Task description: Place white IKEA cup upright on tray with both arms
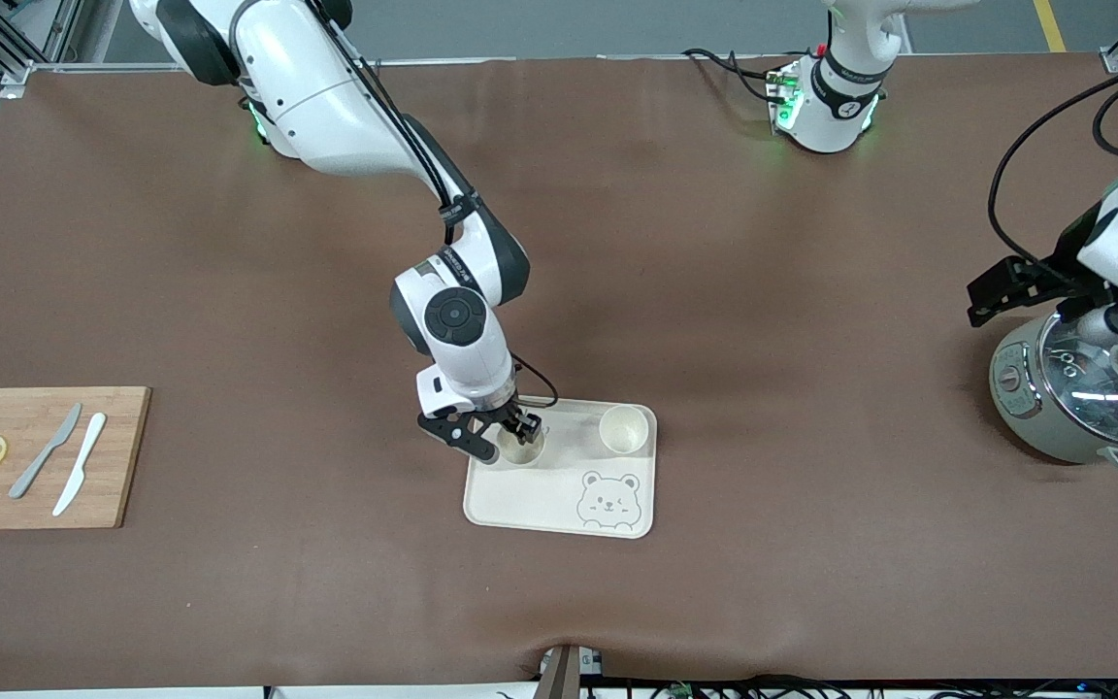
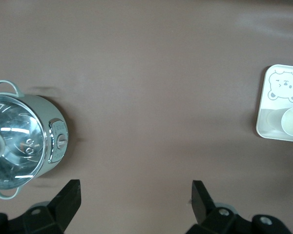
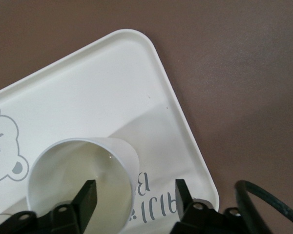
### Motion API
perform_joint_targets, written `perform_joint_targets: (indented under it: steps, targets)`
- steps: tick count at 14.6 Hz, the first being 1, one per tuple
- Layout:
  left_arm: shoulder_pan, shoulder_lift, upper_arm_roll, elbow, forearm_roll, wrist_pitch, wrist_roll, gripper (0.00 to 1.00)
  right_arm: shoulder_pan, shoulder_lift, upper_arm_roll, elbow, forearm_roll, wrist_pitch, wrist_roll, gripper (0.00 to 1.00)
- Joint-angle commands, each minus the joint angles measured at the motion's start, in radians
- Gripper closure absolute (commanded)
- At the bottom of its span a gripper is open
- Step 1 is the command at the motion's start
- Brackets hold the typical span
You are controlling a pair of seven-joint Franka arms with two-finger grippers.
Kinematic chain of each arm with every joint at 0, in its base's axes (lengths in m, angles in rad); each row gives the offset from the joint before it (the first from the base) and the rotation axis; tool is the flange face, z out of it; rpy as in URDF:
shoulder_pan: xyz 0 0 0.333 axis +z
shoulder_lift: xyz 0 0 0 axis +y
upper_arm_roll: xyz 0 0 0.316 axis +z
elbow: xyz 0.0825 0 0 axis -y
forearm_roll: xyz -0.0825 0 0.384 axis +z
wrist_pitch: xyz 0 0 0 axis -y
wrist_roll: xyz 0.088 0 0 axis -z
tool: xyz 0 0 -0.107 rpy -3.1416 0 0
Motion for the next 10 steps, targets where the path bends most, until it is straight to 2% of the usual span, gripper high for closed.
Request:
perform_joint_targets:
  steps: [1, 6, 10]
  targets:
    - [0.026, -0.025, -0.012, -0.021, -0.018, -0.006, 0.036, 0.00, 0.008, -0.001, -0.008, 0.000, -0.028, 0.002, 0.024, 0.00]
    - [0.041, -0.027, -0.008, -0.021, -0.018, -0.008, 0.093, 0.00, 0.003, -0.037, -0.008, 0.007, -0.036, -0.068, 0.010, 0.00]
    - [0.041, -0.015, -0.011, -0.031, -0.017, -0.014, 0.122, 0.00, 0.004, -0.142, -0.006, 0.012, -0.035, -0.221, -0.019, 0.00]
